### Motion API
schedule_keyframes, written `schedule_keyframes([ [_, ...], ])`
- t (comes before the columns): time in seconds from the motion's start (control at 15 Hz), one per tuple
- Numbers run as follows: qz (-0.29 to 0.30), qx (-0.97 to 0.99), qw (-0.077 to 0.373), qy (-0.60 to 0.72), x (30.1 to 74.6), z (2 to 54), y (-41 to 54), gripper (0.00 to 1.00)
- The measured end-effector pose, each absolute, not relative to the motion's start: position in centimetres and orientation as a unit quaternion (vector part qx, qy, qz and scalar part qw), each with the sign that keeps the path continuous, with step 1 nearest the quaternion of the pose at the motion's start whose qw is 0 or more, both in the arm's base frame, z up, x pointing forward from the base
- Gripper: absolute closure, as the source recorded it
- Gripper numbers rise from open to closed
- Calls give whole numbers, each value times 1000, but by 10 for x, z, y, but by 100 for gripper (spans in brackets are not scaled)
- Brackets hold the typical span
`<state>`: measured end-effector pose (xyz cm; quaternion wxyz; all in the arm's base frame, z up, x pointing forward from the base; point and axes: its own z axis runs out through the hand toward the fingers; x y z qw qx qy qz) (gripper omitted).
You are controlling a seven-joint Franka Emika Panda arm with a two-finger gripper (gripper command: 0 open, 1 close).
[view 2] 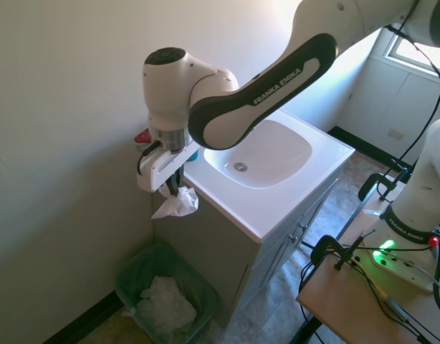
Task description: Throw the tissue in the trash bin
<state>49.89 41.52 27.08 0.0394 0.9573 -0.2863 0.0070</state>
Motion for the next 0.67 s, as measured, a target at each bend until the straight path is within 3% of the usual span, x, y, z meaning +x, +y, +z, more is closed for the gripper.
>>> schedule_keyframes([
  [0.67,-17,956,63,-285,499,236,430,0],
])
